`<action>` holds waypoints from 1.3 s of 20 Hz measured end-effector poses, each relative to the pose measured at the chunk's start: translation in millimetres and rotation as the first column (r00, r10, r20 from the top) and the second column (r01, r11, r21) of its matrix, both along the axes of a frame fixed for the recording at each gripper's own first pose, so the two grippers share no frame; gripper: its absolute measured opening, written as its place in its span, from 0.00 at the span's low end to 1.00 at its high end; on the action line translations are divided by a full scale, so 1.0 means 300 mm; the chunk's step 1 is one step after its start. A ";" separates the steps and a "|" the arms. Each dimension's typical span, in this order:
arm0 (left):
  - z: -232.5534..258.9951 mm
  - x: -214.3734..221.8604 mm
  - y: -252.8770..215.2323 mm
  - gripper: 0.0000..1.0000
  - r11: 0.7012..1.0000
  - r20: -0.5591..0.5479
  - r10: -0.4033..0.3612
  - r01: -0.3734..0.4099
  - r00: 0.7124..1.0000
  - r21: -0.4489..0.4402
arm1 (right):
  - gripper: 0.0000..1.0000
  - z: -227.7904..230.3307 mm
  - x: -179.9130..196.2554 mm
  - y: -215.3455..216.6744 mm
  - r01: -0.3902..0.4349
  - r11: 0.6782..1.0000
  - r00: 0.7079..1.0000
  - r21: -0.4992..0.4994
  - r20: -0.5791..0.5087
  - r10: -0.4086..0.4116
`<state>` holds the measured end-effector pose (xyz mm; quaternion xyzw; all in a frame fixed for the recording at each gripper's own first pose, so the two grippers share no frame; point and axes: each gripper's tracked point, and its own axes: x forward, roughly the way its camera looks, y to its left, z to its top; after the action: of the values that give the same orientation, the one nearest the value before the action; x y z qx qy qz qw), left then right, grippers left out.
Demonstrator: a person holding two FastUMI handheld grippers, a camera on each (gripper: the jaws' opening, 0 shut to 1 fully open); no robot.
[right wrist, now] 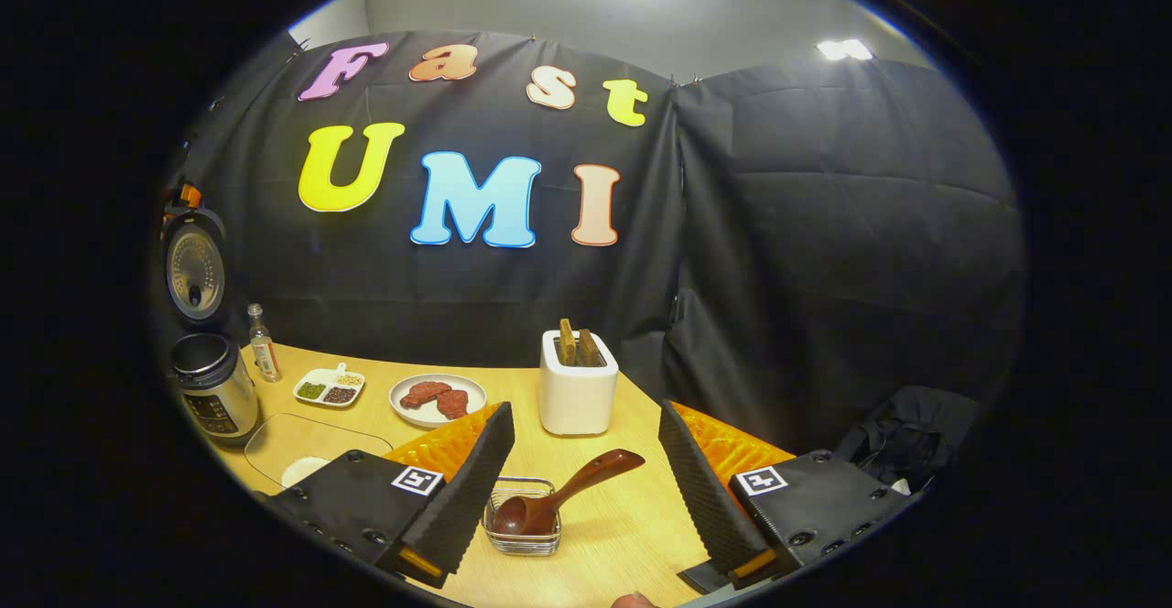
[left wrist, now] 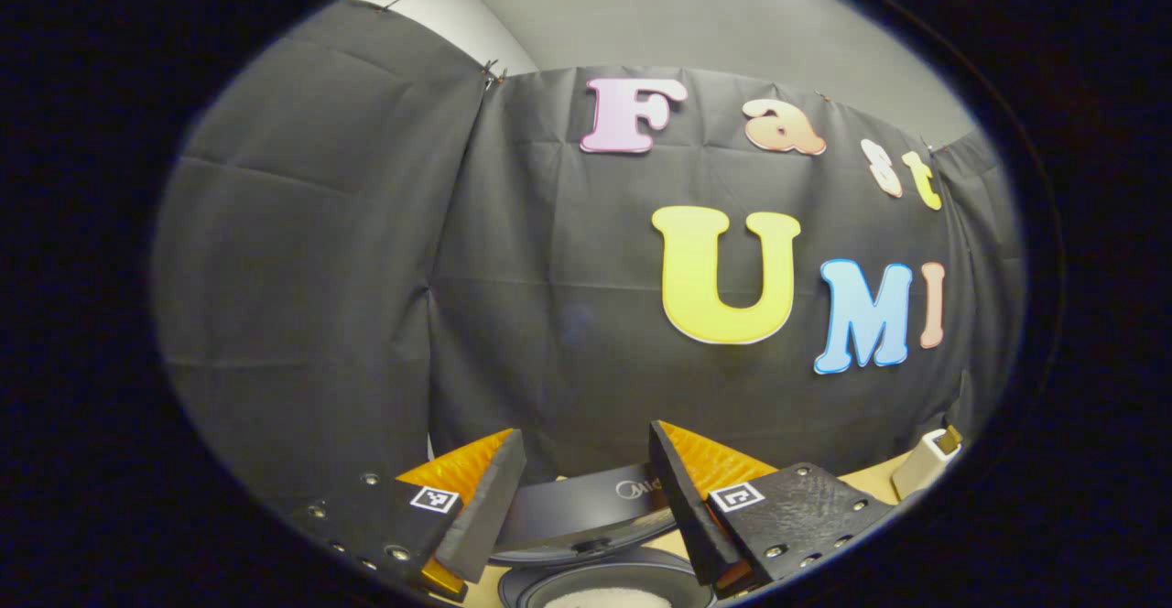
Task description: Close the left gripper, press the button to open the rice cooker; take a wooden spoon from the chopstick holder with the right hand, scoop a spoonful of rice and pour it into the rice cooker, then put the wooden spoon back into the chopstick holder.
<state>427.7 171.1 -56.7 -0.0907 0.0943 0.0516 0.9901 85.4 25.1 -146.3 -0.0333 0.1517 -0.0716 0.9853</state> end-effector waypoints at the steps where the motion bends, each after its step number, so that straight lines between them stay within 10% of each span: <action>1: -0.001 -0.012 0.001 0.85 1.000 0.006 0.002 -0.002 1.000 -0.002 | 1.00 0.005 0.004 0.002 -0.002 1.000 1.000 0.001 0.002 0.002; 26: -0.294 -0.584 -0.335 0.87 0.993 -0.140 -0.111 0.114 0.984 0.015 | 1.00 0.027 -0.062 -0.088 -0.120 0.992 0.993 0.044 0.004 0.120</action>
<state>252.5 70.7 -144.8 -0.0702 0.1673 0.0030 0.9834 66.7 -1.2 -138.3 -0.0206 0.1501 -0.0089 0.9884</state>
